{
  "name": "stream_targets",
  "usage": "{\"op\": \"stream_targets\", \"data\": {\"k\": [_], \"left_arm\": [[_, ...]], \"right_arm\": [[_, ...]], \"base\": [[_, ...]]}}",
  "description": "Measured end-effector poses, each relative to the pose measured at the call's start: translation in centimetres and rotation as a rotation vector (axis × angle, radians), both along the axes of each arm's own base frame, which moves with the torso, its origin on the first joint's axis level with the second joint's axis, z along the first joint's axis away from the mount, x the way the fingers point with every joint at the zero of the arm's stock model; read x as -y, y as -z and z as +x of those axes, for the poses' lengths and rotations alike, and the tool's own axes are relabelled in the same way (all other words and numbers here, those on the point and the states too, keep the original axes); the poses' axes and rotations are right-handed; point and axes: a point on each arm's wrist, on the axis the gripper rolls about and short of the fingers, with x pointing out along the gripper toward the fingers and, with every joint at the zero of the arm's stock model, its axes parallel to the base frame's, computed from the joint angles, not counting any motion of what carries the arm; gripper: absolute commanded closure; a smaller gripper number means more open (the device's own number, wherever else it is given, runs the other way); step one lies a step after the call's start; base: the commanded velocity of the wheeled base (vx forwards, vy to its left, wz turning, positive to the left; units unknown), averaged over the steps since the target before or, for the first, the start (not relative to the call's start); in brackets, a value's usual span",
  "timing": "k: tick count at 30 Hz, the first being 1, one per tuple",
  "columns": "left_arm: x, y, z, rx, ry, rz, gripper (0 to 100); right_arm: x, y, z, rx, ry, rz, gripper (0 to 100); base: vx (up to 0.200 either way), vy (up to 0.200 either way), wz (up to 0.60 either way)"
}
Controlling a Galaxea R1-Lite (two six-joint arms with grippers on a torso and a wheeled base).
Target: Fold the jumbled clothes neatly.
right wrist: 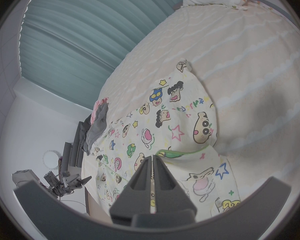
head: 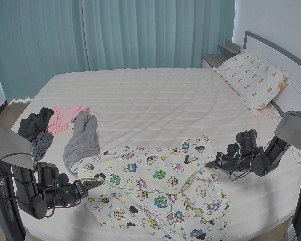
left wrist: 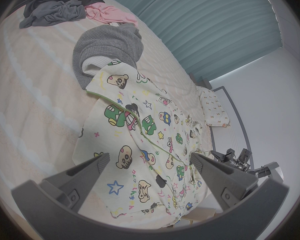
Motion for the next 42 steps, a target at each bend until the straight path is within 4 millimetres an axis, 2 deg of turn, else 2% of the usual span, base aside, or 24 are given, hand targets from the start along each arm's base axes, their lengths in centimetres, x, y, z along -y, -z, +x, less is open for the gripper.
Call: {"op": "stream_targets", "data": {"k": [8, 12, 20, 32, 35, 42], "left_arm": [[0.0, 0.0, 0.0, 0.000, 0.000, 0.000, 0], [0.0, 0.0, 0.0, -0.001, 0.000, 0.000, 0], [0.0, 0.0, 0.0, 0.000, 0.000, 0.000, 0], [0.0, 0.0, 0.0, -0.002, 0.000, 0.000, 0], [0.0, 0.0, 0.0, -0.002, 0.000, 0.000, 0], [0.0, 0.0, 0.0, -0.003, 0.000, 0.000, 0]], "right_arm": [[-1.9, 0.3, -4.4, 0.000, -0.169, -0.114, 100], [-2.7, 0.5, -4.9, 0.000, -0.194, -0.142, 100], [-5.1, 0.9, -2.8, -0.038, -0.225, -0.176, 100], [-7.8, 1.3, 1.5, -0.097, -0.226, -0.236, 100], [-8.4, 2.0, 2.8, -0.089, -0.201, -0.270, 100], [-8.5, 3.4, 4.6, -0.077, -0.158, -0.279, 100]], "base": [[0.000, 0.000, 0.00], [0.000, 0.000, 0.00], [0.000, 0.000, 0.00], [0.000, 0.000, 0.00], [0.000, 0.000, 0.00], [0.000, 0.000, 0.00]]}}
